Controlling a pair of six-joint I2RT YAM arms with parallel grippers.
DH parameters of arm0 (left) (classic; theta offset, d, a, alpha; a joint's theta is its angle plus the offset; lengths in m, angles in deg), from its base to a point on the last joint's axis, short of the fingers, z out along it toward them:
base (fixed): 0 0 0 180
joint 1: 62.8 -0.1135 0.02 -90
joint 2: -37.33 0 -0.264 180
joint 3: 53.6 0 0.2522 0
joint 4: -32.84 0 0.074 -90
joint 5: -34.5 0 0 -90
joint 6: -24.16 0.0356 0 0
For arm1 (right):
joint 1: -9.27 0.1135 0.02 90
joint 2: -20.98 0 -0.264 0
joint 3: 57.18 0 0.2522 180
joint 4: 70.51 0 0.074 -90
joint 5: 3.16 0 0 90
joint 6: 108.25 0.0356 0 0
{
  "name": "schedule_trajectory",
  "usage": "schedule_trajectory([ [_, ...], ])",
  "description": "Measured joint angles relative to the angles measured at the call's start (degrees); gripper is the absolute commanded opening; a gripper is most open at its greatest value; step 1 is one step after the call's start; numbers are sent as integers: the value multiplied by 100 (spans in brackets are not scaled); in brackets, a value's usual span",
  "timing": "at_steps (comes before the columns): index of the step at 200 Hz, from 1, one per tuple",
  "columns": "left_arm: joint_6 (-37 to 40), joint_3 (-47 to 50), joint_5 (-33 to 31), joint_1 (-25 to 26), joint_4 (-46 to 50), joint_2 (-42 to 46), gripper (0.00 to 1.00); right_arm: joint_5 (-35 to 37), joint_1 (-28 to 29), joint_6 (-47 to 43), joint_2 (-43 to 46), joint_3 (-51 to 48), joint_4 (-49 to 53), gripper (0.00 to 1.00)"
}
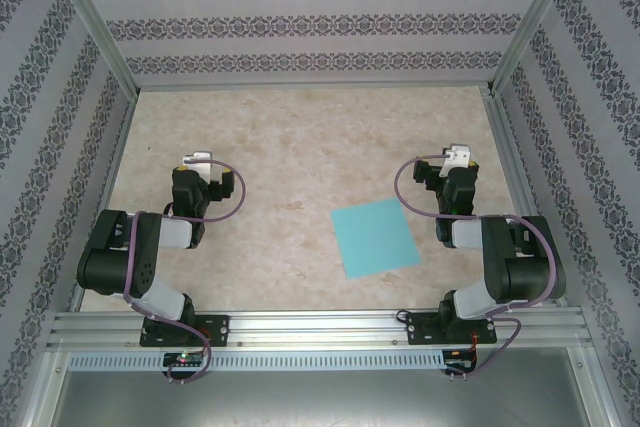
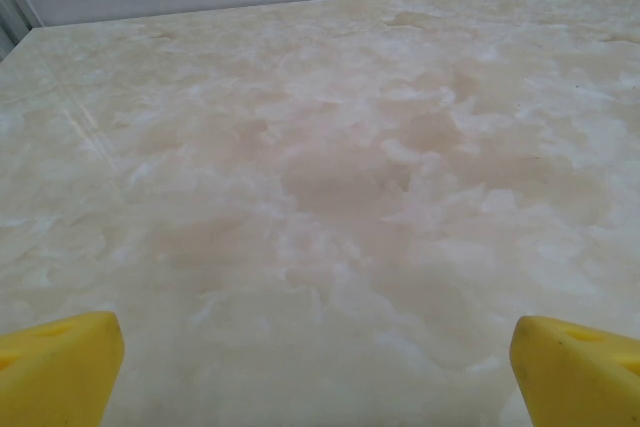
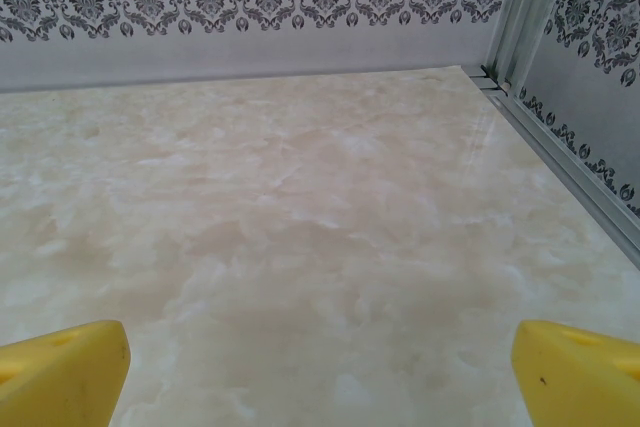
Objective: Fold a paper plane with a square sheet of paper (pick it up from the middle)
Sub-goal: Move the square sheet of paper to the center of the table.
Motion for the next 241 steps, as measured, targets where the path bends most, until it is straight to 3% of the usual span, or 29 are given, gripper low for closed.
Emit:
schedule_trajectory([
  [32,-74,-46,-376,0,385,422,100,192,2,42,763,122,863,98],
  [72,-599,-739,-817,0,1838,1471,100,651,87,688,2118,984,2835,98],
  [96,-1145,-1220,-680,0,2809,2057,100,682,151,1388,2555,1655,4131,98],
  [127,-1694,-1853,-214,0,3985,2627,100,116,153,2181,2813,1930,5401,98],
  [161,-1985,-2323,111,0,5036,2889,100,-1104,280,2966,2782,1915,6505,98],
  [196,-2083,-2374,382,0,5593,2924,100,-1749,1134,3757,2778,1462,6946,98],
  [241,-2159,-2374,380,0,5829,2868,100,-1440,2782,4509,2291,1239,7246,98],
])
